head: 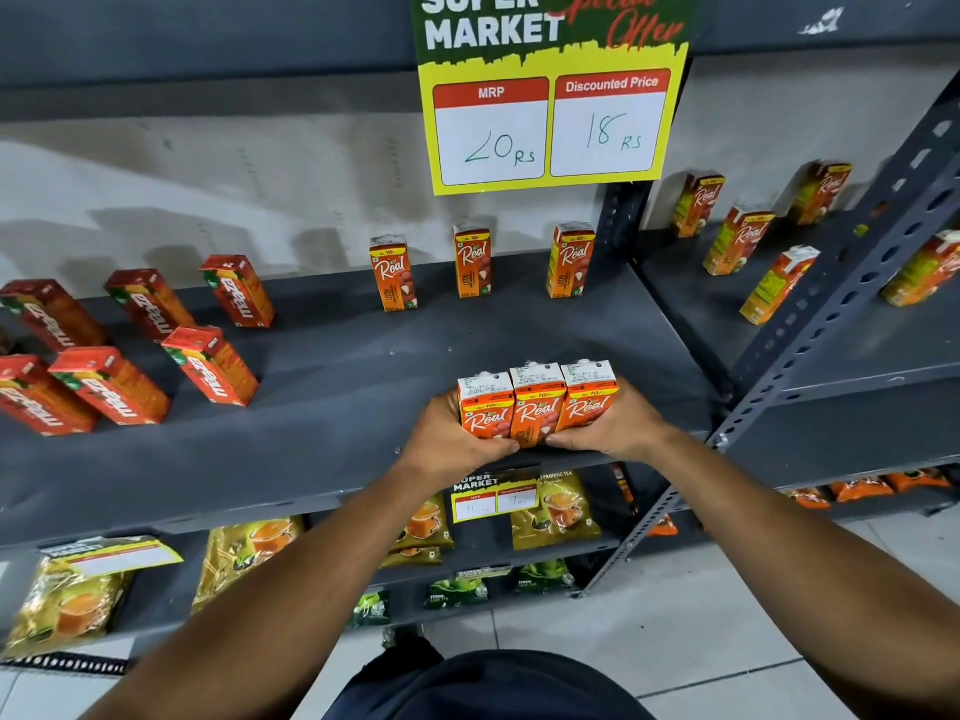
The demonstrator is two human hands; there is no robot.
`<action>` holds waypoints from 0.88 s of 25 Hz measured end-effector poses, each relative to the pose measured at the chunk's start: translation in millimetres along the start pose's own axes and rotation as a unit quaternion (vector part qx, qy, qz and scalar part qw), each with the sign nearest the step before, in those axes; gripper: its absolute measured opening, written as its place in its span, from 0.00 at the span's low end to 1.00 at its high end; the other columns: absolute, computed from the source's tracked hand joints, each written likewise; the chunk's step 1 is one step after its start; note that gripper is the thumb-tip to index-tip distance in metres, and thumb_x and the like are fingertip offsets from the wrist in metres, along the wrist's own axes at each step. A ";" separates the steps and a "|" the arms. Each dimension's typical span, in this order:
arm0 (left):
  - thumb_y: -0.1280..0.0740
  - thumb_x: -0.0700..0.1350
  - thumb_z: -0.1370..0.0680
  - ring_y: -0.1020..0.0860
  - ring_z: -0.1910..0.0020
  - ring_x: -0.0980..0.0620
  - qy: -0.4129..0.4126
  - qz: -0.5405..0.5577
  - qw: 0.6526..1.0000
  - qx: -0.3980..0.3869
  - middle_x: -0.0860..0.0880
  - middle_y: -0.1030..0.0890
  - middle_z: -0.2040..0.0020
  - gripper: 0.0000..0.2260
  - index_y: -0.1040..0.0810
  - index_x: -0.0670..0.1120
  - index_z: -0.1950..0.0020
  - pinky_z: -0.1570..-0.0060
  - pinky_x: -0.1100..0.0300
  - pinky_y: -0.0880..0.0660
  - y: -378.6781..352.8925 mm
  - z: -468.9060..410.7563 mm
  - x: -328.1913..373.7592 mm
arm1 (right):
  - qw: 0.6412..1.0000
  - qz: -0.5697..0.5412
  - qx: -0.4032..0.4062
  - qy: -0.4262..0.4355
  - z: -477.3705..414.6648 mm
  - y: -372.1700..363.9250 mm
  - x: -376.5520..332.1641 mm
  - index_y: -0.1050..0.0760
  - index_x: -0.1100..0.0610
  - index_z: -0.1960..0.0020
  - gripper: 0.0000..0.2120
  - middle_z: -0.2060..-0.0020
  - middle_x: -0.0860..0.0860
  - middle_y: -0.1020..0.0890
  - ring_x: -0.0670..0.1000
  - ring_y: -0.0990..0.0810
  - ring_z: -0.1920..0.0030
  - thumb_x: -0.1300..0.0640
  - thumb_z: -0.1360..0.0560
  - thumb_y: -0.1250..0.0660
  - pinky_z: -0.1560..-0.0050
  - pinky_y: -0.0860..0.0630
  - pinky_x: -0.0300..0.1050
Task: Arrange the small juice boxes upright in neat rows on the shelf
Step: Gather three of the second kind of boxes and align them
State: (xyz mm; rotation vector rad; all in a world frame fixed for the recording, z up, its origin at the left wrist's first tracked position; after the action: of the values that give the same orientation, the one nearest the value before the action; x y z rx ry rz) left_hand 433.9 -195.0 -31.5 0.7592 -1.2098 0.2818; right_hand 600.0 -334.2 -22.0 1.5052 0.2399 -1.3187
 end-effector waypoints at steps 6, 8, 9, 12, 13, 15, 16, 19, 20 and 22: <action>0.19 0.44 0.38 0.19 0.49 0.54 -0.003 -0.010 1.000 -0.016 0.52 0.18 0.50 0.24 0.25 0.54 0.47 0.43 0.50 0.22 1.8 1.2 2.0 | 1.000 -0.012 -0.006 0.008 3.6 0.6 -5.7 0.25 0.46 0.46 0.27 0.56 0.43 0.18 0.43 0.19 0.52 0.58 0.41 0.17 0.45 0.24 0.43; 0.19 0.44 0.37 0.19 0.49 0.53 -0.007 -0.010 1.000 -0.019 0.52 0.18 0.50 0.24 0.25 0.53 0.47 0.43 0.50 0.23 2.6 -1.0 0.8 | 1.000 -0.010 -0.003 0.009 2.3 0.5 -5.1 0.24 0.48 0.45 0.28 0.53 0.45 0.17 0.46 0.18 0.49 0.56 0.41 0.17 0.43 0.23 0.46; 0.19 0.44 0.37 0.19 0.49 0.53 -0.007 -0.008 1.000 -0.019 0.52 0.18 0.50 0.24 0.25 0.53 0.46 0.43 0.49 0.23 2.9 -2.2 -0.6 | 1.000 -0.007 -0.003 0.008 1.0 0.3 -3.7 0.24 0.49 0.43 0.30 0.52 0.46 0.17 0.46 0.18 0.49 0.55 0.42 0.17 0.42 0.23 0.48; 0.18 0.45 0.39 0.19 0.49 0.53 -0.006 -0.004 1.000 -0.019 0.50 0.17 0.48 0.26 0.25 0.52 0.45 0.43 0.47 0.22 3.3 -4.8 -4.1 | 1.000 0.006 -0.004 0.000 -3.2 0.3 1.6 0.24 0.50 0.41 0.33 0.50 0.46 0.16 0.46 0.18 0.48 0.53 0.43 0.16 0.41 0.22 0.51; 0.18 0.45 0.39 0.19 0.48 0.52 -0.007 -0.002 1.000 -0.018 0.50 0.18 0.48 0.26 0.25 0.52 0.45 0.43 0.47 0.22 2.9 -5.1 -4.5 | 1.000 0.011 -0.003 -0.001 -4.0 0.7 2.5 0.24 0.50 0.41 0.33 0.50 0.46 0.16 0.46 0.18 0.48 0.53 0.43 0.16 0.41 0.22 0.51; 0.18 0.44 0.39 0.19 0.48 0.52 -0.012 0.008 1.000 -0.019 0.50 0.18 0.47 0.28 0.27 0.53 0.45 0.43 0.48 0.22 3.0 -3.1 -3.1 | 1.000 0.018 -0.005 0.011 -4.9 1.4 1.8 0.26 0.49 0.38 0.37 0.47 0.46 0.17 0.47 0.19 0.45 0.54 0.43 0.16 0.40 0.23 0.51; 0.18 0.44 0.40 0.20 0.48 0.53 -0.016 0.014 1.000 -0.023 0.51 0.19 0.47 0.29 0.27 0.54 0.44 0.43 0.48 0.23 3.2 -2.3 -2.2 | 1.000 0.007 -0.011 0.027 -4.2 2.2 -0.3 0.31 0.47 0.33 0.42 0.44 0.47 0.19 0.47 0.20 0.43 0.56 0.43 0.16 0.39 0.23 0.50; 0.17 0.46 0.43 0.22 0.44 0.54 -0.045 0.026 0.998 -0.047 0.52 0.22 0.42 0.38 0.31 0.56 0.38 0.42 0.49 0.23 5.8 1.0 -1.9 | 0.998 -0.020 -0.022 0.057 3.5 8.8 0.6 0.55 0.36 0.25 0.63 0.38 0.46 0.25 0.44 0.23 0.40 0.63 0.43 0.17 0.39 0.27 0.44; 0.17 0.46 0.43 0.23 0.42 0.55 -0.058 0.035 0.996 -0.057 0.53 0.24 0.40 0.42 0.33 0.57 0.35 0.41 0.49 0.23 7.6 1.6 -2.5 | 0.998 -0.024 -0.014 0.055 7.9 13.0 1.8 0.61 0.34 0.25 0.67 0.37 0.46 0.27 0.44 0.24 0.39 0.64 0.43 0.17 0.37 0.30 0.43; 0.17 0.46 0.43 0.26 0.37 0.55 -0.079 0.072 0.992 -0.062 0.54 0.27 0.35 0.47 0.37 0.58 0.30 0.38 0.50 0.25 13.7 4.6 -4.1 | 0.996 -0.062 0.019 0.055 21.8 24.7 7.2 0.65 0.37 0.25 0.69 0.33 0.46 0.31 0.43 0.30 0.34 0.64 0.43 0.18 0.33 0.36 0.42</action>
State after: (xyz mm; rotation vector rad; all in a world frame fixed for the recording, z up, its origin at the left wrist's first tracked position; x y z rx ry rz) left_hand 421.1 -187.3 -29.4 0.5954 -1.4214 0.2655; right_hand 607.5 -364.7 -9.8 1.6190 0.3864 -1.3452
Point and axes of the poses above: each hand's wrist, its own z-axis away from the middle knuckle, its own y-axis out of the back of the hand, x = y × z, the point moved 3 cm from there along -z, towards the middle knuckle
